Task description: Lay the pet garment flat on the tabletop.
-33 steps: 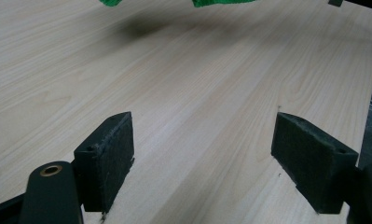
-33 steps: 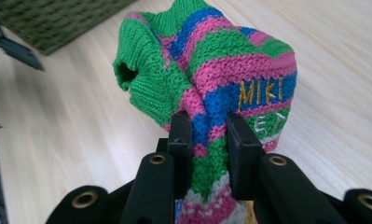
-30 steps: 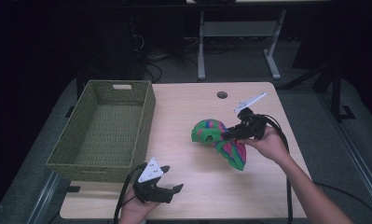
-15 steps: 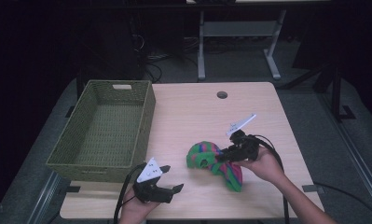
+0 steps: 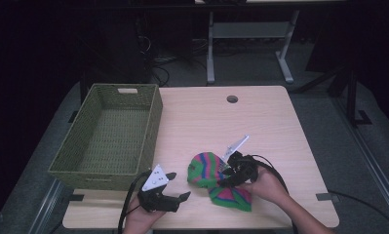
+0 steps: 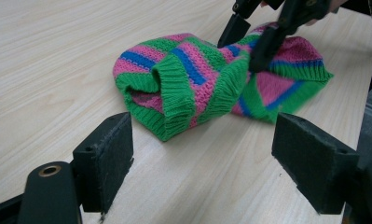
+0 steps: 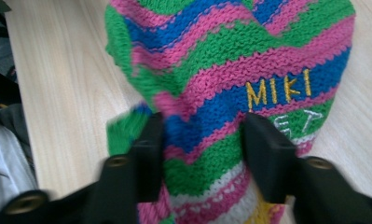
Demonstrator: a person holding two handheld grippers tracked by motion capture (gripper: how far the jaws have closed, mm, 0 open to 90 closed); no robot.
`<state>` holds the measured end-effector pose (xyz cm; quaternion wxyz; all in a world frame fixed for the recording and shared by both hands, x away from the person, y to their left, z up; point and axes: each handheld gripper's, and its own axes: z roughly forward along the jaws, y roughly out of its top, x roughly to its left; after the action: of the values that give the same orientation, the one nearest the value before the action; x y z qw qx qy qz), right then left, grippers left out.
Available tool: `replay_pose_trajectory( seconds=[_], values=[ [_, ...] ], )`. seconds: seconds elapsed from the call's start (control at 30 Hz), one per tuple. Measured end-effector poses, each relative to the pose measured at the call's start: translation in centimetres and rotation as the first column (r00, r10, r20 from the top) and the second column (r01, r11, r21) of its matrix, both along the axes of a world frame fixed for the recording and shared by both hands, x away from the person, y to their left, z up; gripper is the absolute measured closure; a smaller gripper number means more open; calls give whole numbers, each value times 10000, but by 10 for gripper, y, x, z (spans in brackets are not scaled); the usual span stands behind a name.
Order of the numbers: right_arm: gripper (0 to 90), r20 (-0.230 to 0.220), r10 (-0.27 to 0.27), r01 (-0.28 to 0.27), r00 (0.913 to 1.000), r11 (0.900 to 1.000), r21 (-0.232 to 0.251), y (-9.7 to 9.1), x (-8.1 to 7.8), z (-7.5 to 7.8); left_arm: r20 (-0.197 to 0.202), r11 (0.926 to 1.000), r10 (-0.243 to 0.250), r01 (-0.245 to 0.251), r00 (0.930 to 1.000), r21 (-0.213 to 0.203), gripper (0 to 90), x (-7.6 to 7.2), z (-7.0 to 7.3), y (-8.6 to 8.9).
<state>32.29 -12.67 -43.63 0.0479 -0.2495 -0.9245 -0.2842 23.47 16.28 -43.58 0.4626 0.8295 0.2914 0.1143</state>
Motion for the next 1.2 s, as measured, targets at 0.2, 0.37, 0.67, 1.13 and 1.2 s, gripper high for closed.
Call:
replay_pose_trajectory(
  seconds=[0.2,0.37,0.67,1.13,1.2],
  values=[
    [383,490,73,-90,9988,9994,330,-4,-4,21,61,10000,-71,70,10000,65,202,-1,1,0],
    [392,1142,891,-956,9895,9940,525,15,-16,40,89,9999,-80,79,9999,102,201,-1,1,0],
    [480,1607,2254,-2218,9609,9743,-400,66,-25,29,99,9998,-131,129,9999,171,202,-2,0,0],
    [793,1250,2288,-2156,9654,9702,-1104,81,-10,9,57,9999,-53,53,10000,113,202,-3,1,2],
    [818,1158,2275,-2162,9669,9710,-1018,80,-8,8,65,10000,-29,29,10000,69,202,-2,1,3]
  ],
)
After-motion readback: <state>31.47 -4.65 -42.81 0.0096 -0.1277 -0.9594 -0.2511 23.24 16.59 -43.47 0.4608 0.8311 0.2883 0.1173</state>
